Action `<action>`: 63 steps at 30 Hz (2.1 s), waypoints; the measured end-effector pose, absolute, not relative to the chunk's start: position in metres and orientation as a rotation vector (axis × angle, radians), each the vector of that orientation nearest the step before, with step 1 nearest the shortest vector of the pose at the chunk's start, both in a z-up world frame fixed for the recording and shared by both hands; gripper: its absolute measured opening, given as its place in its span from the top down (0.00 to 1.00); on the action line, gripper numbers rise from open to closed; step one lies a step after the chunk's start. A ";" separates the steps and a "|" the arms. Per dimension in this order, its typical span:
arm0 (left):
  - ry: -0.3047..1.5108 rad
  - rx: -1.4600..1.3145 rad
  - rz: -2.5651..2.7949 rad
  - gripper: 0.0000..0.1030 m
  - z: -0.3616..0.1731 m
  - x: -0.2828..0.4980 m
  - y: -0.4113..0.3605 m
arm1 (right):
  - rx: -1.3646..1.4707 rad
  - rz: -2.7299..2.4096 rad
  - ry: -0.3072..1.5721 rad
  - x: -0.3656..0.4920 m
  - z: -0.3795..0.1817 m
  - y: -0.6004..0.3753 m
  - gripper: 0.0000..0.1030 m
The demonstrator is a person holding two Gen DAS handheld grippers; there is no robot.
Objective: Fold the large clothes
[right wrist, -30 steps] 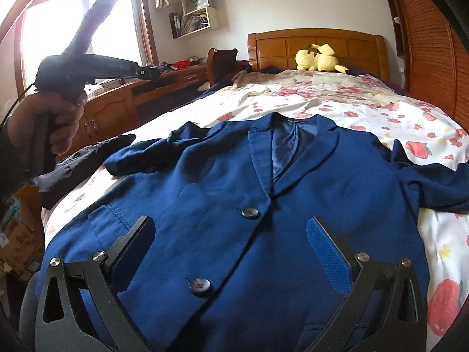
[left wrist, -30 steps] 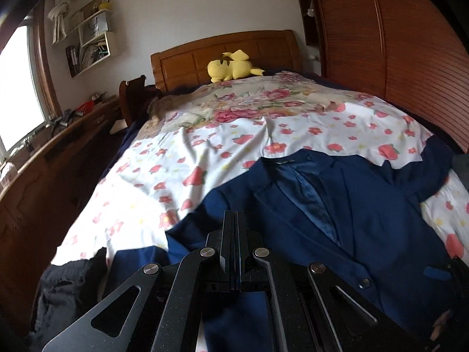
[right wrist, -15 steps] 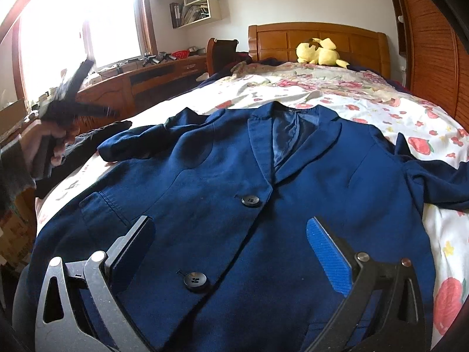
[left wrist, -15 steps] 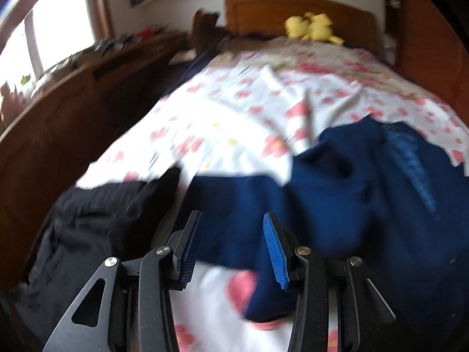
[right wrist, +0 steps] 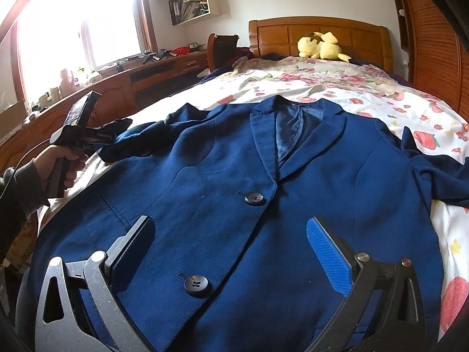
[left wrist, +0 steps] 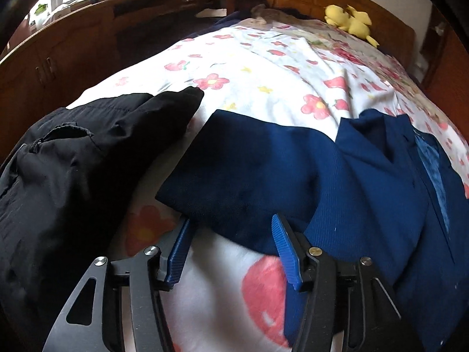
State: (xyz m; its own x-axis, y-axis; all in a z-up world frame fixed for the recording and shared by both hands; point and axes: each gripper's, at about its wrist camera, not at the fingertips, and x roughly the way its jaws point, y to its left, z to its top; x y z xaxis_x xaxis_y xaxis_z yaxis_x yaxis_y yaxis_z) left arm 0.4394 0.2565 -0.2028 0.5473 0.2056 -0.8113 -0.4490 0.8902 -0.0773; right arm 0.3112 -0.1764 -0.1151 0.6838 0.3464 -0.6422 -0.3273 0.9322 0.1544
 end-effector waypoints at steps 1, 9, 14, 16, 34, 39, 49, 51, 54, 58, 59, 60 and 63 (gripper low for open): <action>0.912 -0.288 0.400 0.45 -0.204 0.442 0.256 | 0.029 0.378 0.726 0.312 -0.115 -0.176 0.00; 0.897 -0.226 0.406 0.98 -0.183 0.434 0.232 | 0.031 0.378 0.721 0.312 -0.115 -0.177 0.00; 0.768 -0.125 0.378 0.98 -0.133 0.428 0.191 | 0.024 0.372 0.702 0.307 -0.110 -0.178 0.00; 0.724 -0.084 0.340 0.98 -0.109 0.426 0.165 | 0.022 0.370 0.696 0.304 -0.107 -0.179 0.00; 0.540 0.113 -0.069 0.96 -0.031 0.334 -0.033 | 0.065 0.197 0.625 0.268 -0.055 -0.245 0.00; 0.570 0.131 -0.112 0.80 -0.048 0.307 -0.028 | 0.068 0.183 0.639 0.266 -0.054 -0.248 0.00; 0.603 0.054 -0.075 0.59 -0.087 0.254 0.025 | 0.043 0.229 0.672 0.271 -0.062 -0.225 0.00; 0.614 0.032 -0.071 0.59 -0.099 0.254 0.031 | 0.041 0.250 0.691 0.277 -0.067 -0.219 0.06; 0.612 0.015 -0.050 0.60 -0.117 0.243 0.038 | 0.031 0.269 0.722 0.288 -0.078 -0.210 0.11; 0.602 -0.014 -0.034 0.59 -0.128 0.239 0.042 | 0.030 0.299 0.770 0.308 -0.092 -0.197 0.18; 0.599 -0.027 -0.035 0.59 -0.128 0.238 0.042 | 0.032 0.303 0.781 0.314 -0.095 -0.195 0.18; 0.600 -0.037 -0.037 0.59 -0.130 0.238 0.043 | 0.036 0.313 0.795 0.321 -0.098 -0.192 0.18; 0.608 -0.043 -0.033 0.59 -0.136 0.234 0.048 | 0.048 0.330 0.838 0.340 -0.109 -0.184 0.19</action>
State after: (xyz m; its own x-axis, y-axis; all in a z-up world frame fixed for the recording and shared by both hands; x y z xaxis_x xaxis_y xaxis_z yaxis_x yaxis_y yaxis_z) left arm 0.2336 0.0480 -0.1358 0.8204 -0.0432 -0.5701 0.0181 0.9986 -0.0497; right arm 0.3401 -0.1836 -0.1095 0.6212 0.3053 -0.7218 -0.2681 0.9482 0.1703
